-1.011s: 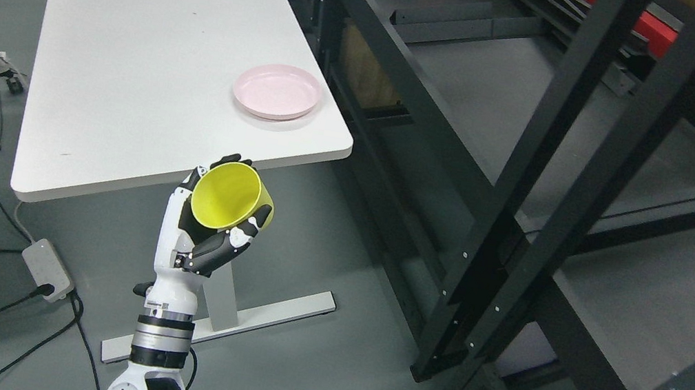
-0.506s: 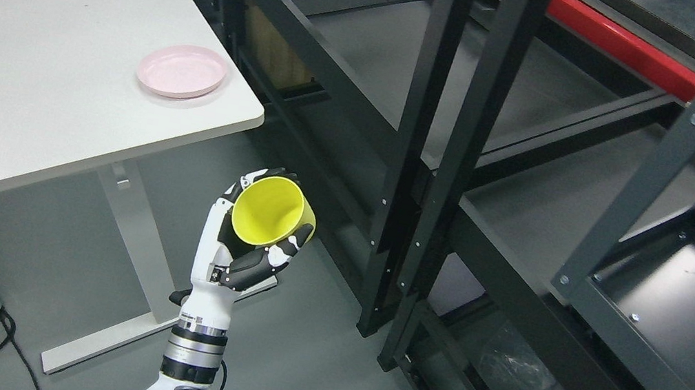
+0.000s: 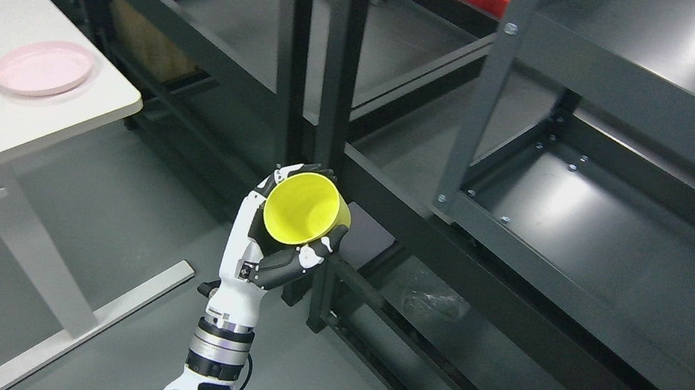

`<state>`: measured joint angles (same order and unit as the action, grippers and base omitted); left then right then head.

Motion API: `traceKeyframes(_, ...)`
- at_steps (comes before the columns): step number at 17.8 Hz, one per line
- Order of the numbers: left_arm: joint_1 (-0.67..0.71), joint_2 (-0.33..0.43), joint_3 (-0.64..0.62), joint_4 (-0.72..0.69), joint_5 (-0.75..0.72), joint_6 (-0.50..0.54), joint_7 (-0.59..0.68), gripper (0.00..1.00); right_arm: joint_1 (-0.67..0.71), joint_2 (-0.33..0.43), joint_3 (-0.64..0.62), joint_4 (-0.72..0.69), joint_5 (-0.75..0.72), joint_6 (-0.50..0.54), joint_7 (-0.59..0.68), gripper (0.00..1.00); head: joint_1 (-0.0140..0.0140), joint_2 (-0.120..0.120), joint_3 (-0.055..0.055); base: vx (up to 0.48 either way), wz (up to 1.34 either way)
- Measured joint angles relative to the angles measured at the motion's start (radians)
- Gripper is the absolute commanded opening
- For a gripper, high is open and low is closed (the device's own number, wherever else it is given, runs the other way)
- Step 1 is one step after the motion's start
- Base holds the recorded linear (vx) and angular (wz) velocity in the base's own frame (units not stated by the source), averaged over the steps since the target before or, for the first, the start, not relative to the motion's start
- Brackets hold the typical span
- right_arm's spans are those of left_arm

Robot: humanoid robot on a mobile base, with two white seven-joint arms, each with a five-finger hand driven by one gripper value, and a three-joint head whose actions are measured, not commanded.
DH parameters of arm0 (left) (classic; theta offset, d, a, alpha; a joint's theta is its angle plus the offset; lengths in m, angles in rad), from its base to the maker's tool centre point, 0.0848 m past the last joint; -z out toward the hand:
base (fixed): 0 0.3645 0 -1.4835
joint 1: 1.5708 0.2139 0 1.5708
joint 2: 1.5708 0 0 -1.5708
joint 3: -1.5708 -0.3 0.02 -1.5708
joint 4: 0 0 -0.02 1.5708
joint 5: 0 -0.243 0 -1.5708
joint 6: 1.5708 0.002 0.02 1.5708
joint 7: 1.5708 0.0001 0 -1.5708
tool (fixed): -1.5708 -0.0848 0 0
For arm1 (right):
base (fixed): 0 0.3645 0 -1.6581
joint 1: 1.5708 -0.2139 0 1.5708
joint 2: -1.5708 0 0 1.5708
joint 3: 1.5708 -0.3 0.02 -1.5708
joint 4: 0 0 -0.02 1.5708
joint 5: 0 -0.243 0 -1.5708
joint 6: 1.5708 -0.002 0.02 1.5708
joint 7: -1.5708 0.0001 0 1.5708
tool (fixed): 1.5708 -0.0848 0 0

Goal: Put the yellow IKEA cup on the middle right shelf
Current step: 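Turn toward the black shelves, carrying the cup in the left hand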

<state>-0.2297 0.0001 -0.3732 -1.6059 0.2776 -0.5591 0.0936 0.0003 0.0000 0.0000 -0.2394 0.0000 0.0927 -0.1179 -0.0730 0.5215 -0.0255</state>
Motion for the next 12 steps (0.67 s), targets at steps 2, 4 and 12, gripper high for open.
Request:
traceKeyframes(2,-0.034,0.000,-0.020,-0.001,0.000,-0.012,0.000,0.03,0.000,0.000,0.000,0.000,0.000,0.000,-0.003,0.99,0.0000,0.000,0.000,-0.076,-0.64)
traceKeyframes(4,-0.075,0.000,-0.039,-0.001,0.000,-0.020,0.000,0.03,0.000,0.000,0.000,0.000,0.000,0.000,-0.005,0.99,0.0000,0.000,0.000,-0.048,-0.62)
traceKeyframes(12,-0.264,0.000,-0.096,-0.026,0.000,-0.036,0.000,0.02,-0.001,0.000,0.000,0.000,0.000,0.000,0.001,0.99,0.0000,0.000,0.000,0.007,-0.39)
